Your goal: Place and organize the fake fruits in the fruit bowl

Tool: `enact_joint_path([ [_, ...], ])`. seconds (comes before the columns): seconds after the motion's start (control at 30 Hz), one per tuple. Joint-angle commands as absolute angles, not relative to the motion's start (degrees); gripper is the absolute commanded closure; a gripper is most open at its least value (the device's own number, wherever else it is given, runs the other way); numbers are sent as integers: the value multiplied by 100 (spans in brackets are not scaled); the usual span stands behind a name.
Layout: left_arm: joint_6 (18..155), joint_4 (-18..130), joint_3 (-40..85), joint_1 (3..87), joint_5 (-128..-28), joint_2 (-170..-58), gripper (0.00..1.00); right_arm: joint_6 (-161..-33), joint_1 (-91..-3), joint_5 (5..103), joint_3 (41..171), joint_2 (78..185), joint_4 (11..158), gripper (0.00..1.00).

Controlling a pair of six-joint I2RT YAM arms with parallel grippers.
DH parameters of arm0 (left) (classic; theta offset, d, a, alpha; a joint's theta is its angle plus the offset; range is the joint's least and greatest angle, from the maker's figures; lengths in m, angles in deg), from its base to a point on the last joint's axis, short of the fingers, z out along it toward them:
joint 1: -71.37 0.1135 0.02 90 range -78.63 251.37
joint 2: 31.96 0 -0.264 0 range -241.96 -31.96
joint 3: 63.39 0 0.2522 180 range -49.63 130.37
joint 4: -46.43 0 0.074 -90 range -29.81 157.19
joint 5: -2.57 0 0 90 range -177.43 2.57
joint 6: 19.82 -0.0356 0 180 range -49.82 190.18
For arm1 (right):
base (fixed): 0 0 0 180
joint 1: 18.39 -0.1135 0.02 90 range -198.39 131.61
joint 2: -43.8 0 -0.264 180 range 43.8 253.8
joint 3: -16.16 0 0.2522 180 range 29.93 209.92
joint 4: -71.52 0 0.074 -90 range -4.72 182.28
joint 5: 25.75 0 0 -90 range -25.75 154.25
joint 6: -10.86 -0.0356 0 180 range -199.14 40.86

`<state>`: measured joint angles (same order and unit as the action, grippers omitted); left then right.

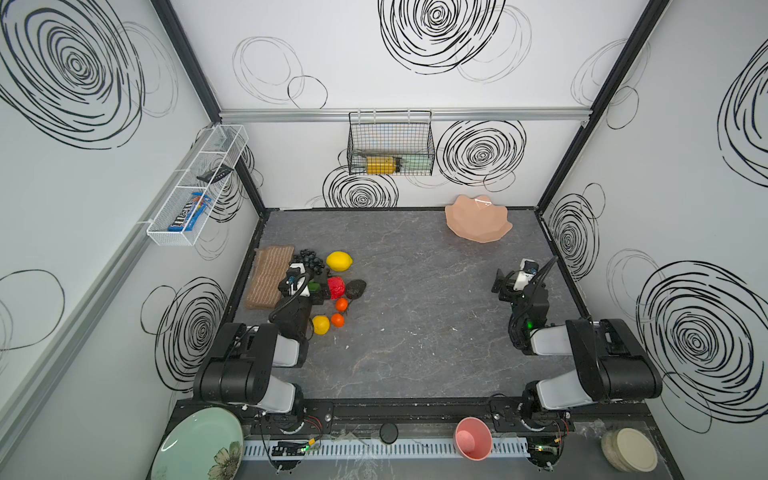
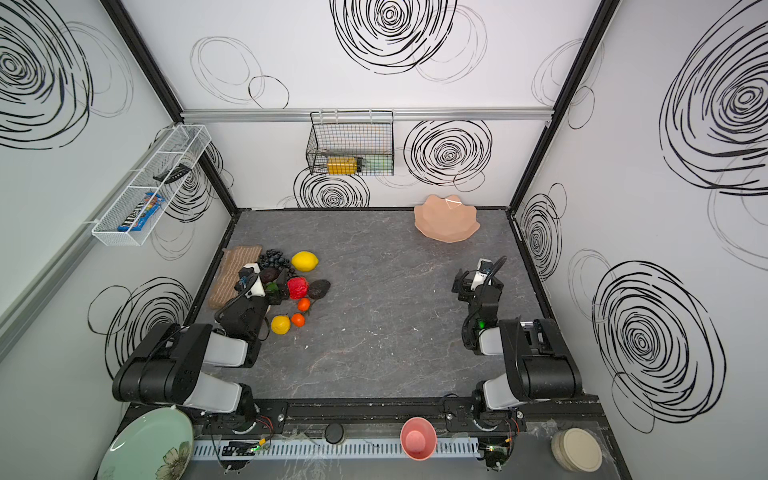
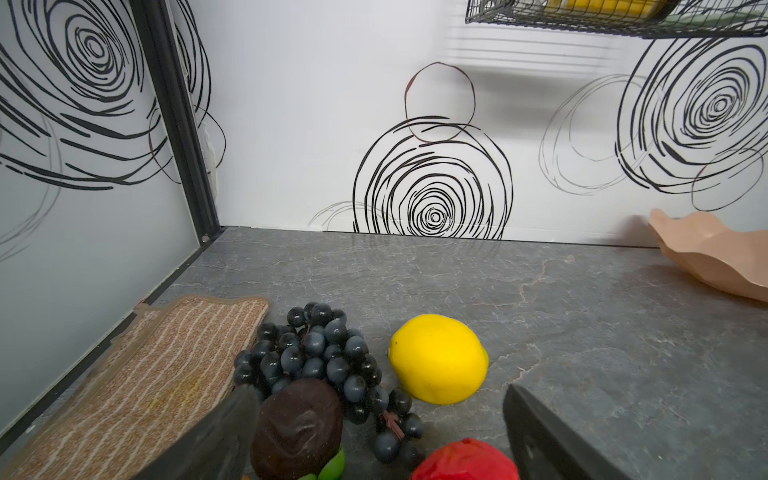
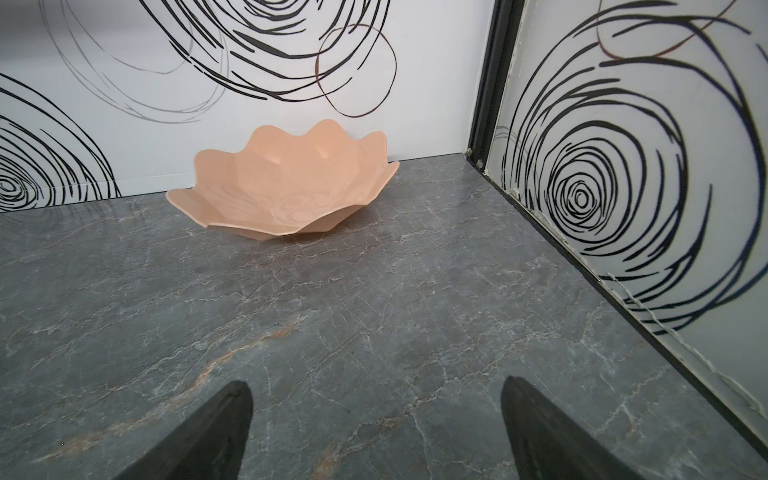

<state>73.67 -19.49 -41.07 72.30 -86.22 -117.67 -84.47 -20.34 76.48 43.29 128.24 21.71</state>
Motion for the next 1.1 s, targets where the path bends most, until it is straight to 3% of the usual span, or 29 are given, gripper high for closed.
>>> enact_joint_path([
  [0.0, 7400, -2409, -4154, 7269, -8489, -11809, 4, -8449, -2023, 7636, 4416, 12828, 2134, 3],
  [0.33, 7086, -2672, -4541, 7139, -8113, -11277, 4, -8163, -2159, 7406, 4265, 12479, 2103, 3],
  [0.53, 6884, -1169, -4457, 6523, -9303, -9697, 4, -7784, -2565, 7722, 3843, 11605, 2020, 3],
  [0.67, 7333, -46, -4092, 5848, -10119, -8704, 4, -7555, -2924, 7710, 4282, 10638, 3503, 3],
  [0.83, 9040, 2308, -3198, 4717, -11663, -7700, 4, -9047, -2964, 7340, 4881, 9592, 4849, 3],
  [1.07, 10724, 4698, -2982, 4617, -10487, -6404, 4, -10795, -2739, 7022, 5522, 9127, 6643, 3],
])
